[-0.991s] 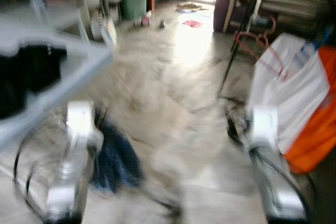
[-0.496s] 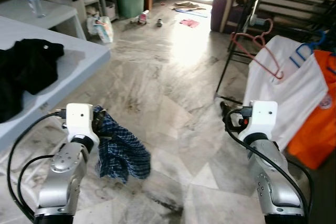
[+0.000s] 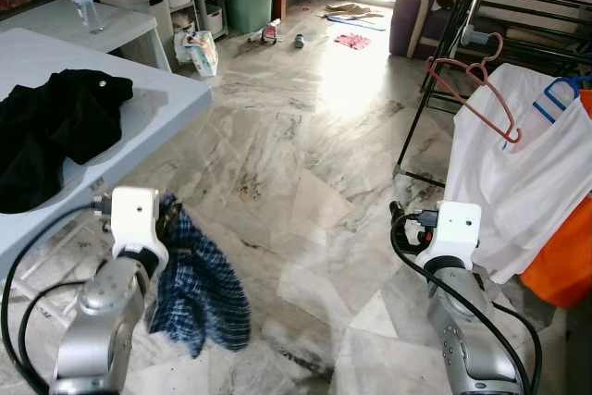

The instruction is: Hang hanger

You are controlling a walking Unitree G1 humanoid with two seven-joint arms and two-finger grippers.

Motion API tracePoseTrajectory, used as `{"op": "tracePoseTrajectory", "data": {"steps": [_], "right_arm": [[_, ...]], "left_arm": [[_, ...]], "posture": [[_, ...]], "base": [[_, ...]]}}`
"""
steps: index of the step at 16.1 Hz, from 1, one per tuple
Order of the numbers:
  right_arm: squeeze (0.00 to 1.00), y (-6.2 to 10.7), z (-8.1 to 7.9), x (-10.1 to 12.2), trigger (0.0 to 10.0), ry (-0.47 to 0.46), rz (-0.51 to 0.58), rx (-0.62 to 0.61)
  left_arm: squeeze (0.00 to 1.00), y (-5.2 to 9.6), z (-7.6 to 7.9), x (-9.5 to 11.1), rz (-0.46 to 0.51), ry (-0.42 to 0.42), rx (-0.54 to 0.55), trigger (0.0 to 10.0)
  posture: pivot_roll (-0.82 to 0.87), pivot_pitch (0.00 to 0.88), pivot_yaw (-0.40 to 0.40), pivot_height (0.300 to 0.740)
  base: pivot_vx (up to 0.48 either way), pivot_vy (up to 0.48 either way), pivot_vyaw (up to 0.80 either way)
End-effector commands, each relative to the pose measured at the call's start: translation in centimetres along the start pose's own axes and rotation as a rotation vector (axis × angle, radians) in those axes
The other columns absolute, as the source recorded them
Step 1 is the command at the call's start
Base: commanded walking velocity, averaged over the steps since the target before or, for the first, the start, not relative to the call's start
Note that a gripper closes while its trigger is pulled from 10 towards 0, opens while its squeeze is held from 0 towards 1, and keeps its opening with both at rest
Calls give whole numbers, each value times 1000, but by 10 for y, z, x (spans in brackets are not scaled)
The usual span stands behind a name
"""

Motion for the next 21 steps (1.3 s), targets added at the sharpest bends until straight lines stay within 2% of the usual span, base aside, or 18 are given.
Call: {"op": "tracePoseTrajectory", "data": {"steps": [1, 2, 5, 8, 11, 12, 17, 19, 21], "right_arm": [[0, 1, -2, 4, 10000, 31, 16, 27], [0, -1, -1, 6, 10000, 69, 23, 27], [0, -9, -1, 12, 10000, 43, 35, 19], [0, -12, -3, 17, 10000, 35, 47, 26], [0, -13, -11, 18, 10000, 27, 52, 46], [0, -15, -7, 18, 10000, -10, 53, 13], [0, -10, 5, 13, 10000, -55, 53, -63], [0, -9, 13, 10, 10000, -79, 58, -123], [0, -10, 20, 9, 10000, -59, 54, -166]], "left_arm": [[0, 5, 2, 0, 18, -13, 11, 10000], [0, 8, 0, -3, 12, -3, 28, 10000], [0, 15, 11, -10, -11, -7, 7, 10000], [0, 13, 13, -9, -8, -17, 1, 10000], [0, 10, 7, -4, 3, -26, 23, 10000], [0, 9, 7, -1, 6, -27, 28, 10000], [0, -1, 12, 3, 2, -51, -1, 10000], [0, -10, 21, 2, -7, -56, -30, 10000], [0, -15, 31, 0, -19, -51, -63, 10000]], "posture": [[88, 0, -57, 740], [87, 0, -59, 740], [89, 0, -61, 740], [102, 0, -71, 740], [120, 0, -80, 740], [125, 0, -65, 740], [109, 0, 14, 740], [92, 0, 62, 740], [70, 0, 90, 740]], "base": [[0, 0, 0], [0, 0, 800], [0, 0, 800], [0, 0, 800], [0, 0, 800], [0, 0, 0], [0, 0, 0], [0, 0, 0], [0, 0, 0]]}}
Point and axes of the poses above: a point about 5 cm out from each wrist's last joint towards the gripper, its own y axis pointing back from the gripper into the wrist, its own x axis along the axis of the wrist's last joint, z = x × y, the point moved 6 cm from there along -y, pointing out of the wrist towards the gripper, and after that the axes turned 14 degrees about y, right-handed, at the moved point
